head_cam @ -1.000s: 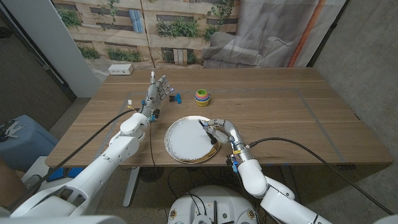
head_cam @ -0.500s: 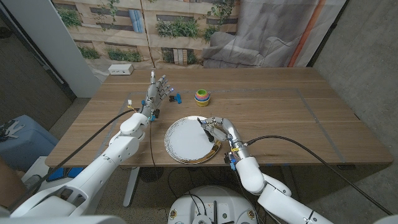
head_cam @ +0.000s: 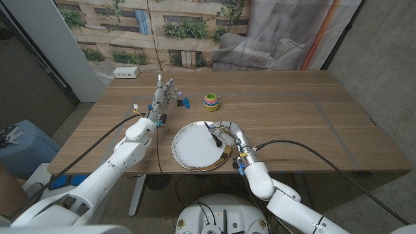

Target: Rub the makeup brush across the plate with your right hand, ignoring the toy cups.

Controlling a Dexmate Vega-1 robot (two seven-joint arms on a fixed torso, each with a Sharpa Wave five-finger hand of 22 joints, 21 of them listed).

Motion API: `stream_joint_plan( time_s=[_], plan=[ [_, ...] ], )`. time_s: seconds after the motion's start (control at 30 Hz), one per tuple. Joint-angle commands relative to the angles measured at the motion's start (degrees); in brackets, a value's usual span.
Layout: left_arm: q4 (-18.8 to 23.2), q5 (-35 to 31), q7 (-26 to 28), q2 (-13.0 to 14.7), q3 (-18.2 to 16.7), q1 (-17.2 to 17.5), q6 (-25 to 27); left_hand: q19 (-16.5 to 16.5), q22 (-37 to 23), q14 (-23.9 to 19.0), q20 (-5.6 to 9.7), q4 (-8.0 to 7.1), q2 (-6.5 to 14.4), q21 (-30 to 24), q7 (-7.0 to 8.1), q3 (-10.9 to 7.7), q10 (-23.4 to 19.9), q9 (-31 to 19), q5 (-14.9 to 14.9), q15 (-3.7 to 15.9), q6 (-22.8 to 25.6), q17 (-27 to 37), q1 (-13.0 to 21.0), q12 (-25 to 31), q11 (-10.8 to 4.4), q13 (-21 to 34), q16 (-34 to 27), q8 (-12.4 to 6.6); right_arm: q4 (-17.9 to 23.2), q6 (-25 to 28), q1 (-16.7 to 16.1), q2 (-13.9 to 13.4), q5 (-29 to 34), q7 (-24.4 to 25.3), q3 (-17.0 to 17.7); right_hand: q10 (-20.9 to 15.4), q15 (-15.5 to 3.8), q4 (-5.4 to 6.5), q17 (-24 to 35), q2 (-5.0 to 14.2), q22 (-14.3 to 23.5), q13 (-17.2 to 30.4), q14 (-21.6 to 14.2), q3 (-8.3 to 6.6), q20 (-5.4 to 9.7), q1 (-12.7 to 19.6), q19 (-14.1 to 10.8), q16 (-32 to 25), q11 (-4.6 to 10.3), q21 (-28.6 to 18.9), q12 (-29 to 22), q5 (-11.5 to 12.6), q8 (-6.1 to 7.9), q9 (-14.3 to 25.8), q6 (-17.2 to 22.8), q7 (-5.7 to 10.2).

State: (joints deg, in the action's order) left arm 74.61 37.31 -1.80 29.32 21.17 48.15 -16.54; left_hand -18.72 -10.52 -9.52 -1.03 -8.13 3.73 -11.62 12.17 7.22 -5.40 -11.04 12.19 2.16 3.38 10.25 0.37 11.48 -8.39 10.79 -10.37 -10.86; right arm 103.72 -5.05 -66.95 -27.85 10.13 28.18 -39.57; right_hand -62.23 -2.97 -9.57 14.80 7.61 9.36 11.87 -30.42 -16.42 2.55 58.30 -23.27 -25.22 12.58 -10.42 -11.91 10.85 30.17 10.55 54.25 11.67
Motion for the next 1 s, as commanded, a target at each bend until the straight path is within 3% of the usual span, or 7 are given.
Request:
stream_joint_plan(
  time_s=[0.03,1.0],
  plan=[
    [0.05,-0.03,0.10,-0.01,-0.01,0.04,0.01,-0.48,-0.27,-0.49,-0.03,-0.38,0.81,-0.38,0.48,0.05,-0.07,-0.13,0.22,0.78,-0.08,0.10,-0.07,0.42,-0.60,0.16,-0.22,-0.43,-2.60,-1.71,1.88,1.13,-0.15,-0.51,-0.56,-0.22,-9.81,0.26,0.05,0.10,0.11,0.14,0.29,0.05,4.13,0.43,-0.14,-0.29,-0.24,-0.30,0.02,0.48,0.25,0.21,0.96,0.49],
    [-0.09,0.00,-0.05,-0.01,0.00,-0.03,-0.02,-0.46,-0.27,-0.48,0.00,-0.38,0.82,-0.37,0.48,0.05,-0.06,-0.13,0.22,0.77,-0.08,0.10,-0.07,0.41,-0.56,0.16,-0.22,-0.43,-7.24,-4.14,5.14,2.87,-0.30,-1.19,-1.42,-0.21,-9.83,0.25,0.06,0.10,0.11,0.16,0.28,0.10,4.16,0.51,-0.15,-0.28,-0.24,-0.30,0.01,0.50,-0.05,0.23,1.01,0.50]
  ],
)
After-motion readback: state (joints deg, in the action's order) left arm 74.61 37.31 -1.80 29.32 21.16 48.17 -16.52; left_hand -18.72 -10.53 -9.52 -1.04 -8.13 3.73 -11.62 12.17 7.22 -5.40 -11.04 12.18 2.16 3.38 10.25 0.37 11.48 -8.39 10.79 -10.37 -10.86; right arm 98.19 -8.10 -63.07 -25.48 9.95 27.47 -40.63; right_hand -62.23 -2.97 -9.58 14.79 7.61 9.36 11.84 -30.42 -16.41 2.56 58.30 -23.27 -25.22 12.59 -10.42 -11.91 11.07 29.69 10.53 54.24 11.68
